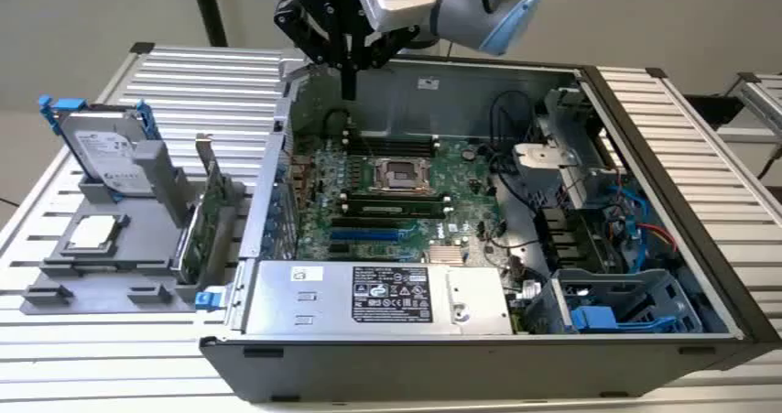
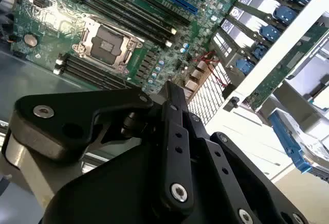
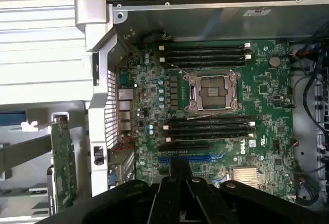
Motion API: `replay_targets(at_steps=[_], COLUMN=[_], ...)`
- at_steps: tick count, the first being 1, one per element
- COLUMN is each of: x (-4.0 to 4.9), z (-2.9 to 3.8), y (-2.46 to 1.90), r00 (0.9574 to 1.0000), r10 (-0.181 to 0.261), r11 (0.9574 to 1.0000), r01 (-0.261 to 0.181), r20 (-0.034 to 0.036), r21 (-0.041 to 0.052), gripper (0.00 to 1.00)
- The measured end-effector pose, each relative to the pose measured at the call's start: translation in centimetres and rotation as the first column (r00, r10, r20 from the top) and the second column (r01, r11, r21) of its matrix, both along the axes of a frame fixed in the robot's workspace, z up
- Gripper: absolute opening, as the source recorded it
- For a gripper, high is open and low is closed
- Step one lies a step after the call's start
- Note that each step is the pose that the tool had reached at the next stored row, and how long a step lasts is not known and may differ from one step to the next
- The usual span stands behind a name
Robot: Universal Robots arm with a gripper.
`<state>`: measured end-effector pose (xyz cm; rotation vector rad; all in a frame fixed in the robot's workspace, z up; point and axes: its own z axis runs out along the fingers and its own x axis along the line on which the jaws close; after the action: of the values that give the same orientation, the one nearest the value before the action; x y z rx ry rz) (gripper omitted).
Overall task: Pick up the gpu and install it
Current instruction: 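Reach for the gpu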
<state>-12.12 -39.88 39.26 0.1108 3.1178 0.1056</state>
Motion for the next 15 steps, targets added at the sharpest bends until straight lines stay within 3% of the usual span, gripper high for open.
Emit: replay_targets(at_steps=[15], x=[-0.02], z=[0.00], y=[0.01], r00=[1.0000], r10=[0.000], r11=[1.0000], r01=[0.000], r20=[-0.0001], r21=[0.0020], gripper=[0.00])
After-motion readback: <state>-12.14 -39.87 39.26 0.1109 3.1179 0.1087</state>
